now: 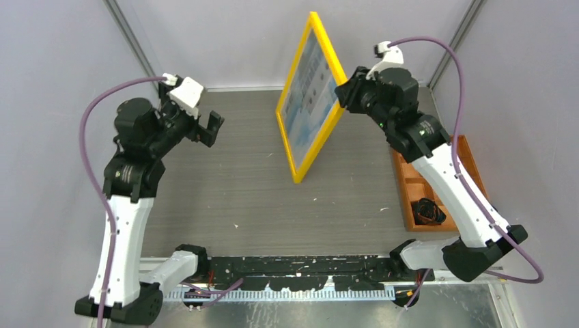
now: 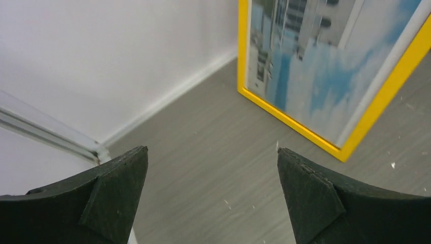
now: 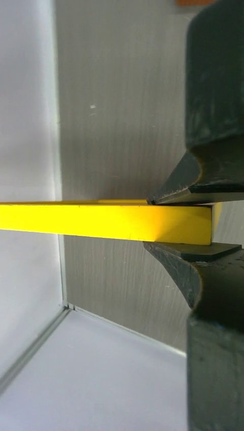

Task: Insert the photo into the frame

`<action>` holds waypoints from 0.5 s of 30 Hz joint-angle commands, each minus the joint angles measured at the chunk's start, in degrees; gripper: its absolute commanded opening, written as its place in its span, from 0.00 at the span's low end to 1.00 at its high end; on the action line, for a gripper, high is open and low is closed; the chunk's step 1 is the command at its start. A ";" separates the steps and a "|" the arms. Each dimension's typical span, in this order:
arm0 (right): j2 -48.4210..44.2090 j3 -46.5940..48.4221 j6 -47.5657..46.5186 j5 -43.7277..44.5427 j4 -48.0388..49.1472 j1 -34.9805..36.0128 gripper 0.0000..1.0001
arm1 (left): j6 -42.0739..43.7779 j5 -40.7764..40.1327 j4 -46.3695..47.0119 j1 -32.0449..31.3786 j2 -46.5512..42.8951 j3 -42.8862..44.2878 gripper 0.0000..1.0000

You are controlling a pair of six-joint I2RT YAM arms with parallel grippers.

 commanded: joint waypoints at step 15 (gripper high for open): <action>-18.23 -34.57 26.66 -19.95 9.59 -13.57 0.01 | 1.07 5.67 -5.89 11.00 7.46 -12.24 1.00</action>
